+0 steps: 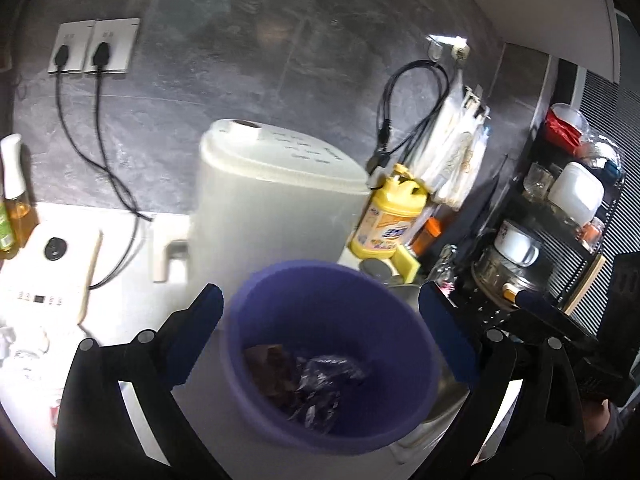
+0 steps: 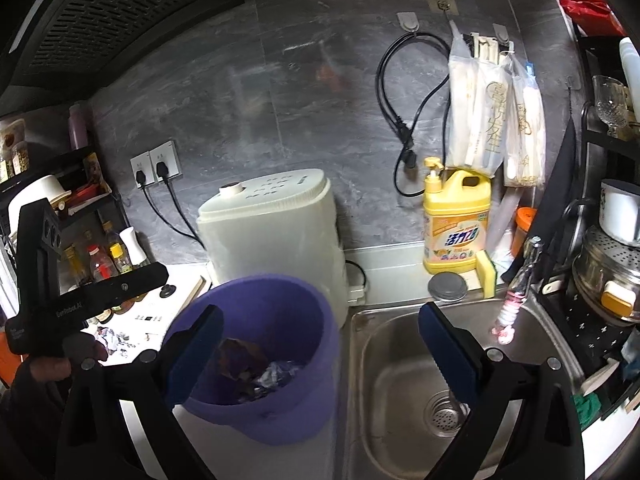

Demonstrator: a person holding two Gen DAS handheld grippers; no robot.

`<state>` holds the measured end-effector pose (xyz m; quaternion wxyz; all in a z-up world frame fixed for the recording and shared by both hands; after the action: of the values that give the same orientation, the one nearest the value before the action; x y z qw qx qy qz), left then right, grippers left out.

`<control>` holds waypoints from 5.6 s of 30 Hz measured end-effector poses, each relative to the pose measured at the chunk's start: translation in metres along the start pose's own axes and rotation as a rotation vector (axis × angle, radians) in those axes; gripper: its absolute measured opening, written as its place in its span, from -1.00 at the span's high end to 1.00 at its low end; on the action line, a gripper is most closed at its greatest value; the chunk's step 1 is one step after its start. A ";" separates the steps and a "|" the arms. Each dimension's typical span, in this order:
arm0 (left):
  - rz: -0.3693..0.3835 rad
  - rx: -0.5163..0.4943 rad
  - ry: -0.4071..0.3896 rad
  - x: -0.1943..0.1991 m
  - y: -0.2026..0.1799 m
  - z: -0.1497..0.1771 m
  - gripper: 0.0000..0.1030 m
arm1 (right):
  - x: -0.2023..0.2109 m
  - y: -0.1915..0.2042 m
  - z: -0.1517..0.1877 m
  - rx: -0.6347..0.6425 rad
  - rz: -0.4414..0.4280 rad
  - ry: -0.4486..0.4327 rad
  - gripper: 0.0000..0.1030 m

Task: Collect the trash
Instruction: 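Carry both items to the lavender bucket and open both tools to drop them, then grasp the crumpled foil ball with the left tool, then grasp the red carton with the right tool while the left tool holds the foil ball, then carry the foil ball and red carton to the bucket and release both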

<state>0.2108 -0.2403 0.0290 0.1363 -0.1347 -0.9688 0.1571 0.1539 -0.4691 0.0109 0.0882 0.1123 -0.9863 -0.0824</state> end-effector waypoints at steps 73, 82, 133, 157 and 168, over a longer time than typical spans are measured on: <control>-0.286 0.195 0.268 0.069 0.337 0.105 0.15 | -0.108 0.310 0.186 0.066 -0.192 0.427 -0.42; -0.292 0.180 0.245 0.105 0.332 0.099 0.15 | -0.119 0.327 0.206 0.040 -0.238 0.465 -0.42; -0.377 0.146 0.165 0.156 0.327 0.085 0.14 | -0.140 0.350 0.233 -0.037 -0.286 0.569 0.85; -0.228 0.055 0.115 0.106 0.234 0.050 0.14 | -0.085 0.267 0.104 -0.111 -0.280 0.295 0.86; -0.121 -0.010 0.100 0.069 0.156 0.032 0.14 | -0.056 0.193 0.049 -0.126 -0.189 0.162 0.85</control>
<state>0.1714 -0.0855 -0.0381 0.1931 -0.0843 -0.9680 0.1366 0.1579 -0.2637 -0.0105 0.1665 0.2051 -0.9538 -0.1429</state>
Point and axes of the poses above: each gripper's, at about its wrist camera, not at the fingertips, and x roughly against the way its jaws point, y to its left, z to its underside, the point moved 4 cm from there along -x, roughly the way its jaws point, and after that the axes turned 15 degrees about -y, right-handed, at the moved point
